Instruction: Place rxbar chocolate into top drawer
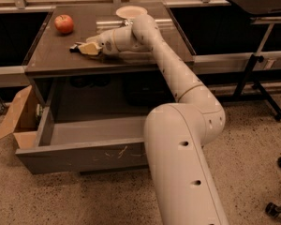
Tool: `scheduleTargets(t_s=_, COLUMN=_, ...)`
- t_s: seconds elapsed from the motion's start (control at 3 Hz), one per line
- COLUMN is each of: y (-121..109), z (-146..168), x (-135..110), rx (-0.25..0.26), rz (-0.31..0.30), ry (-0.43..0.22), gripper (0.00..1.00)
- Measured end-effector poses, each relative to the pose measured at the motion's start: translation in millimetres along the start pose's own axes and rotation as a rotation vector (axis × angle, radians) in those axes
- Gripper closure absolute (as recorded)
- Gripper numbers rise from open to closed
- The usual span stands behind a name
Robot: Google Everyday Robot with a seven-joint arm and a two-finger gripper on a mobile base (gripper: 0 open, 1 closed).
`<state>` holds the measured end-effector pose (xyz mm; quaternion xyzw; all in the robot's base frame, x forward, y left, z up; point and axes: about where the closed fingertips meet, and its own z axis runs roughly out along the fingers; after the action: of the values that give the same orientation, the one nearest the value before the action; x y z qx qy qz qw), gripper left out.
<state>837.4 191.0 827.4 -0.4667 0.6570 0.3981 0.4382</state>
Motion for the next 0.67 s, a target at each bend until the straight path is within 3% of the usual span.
scheduleTargets(t_s=0.33, y=-2, z=-3, x=0, rx=0.026, rz=0.002, ry=-0.013, gripper=1.0)
scheduleTargets(t_s=0.67, y=6, z=-6, x=-18, rx=0.028, rz=-0.038, ry=-0.036, gripper=1.0)
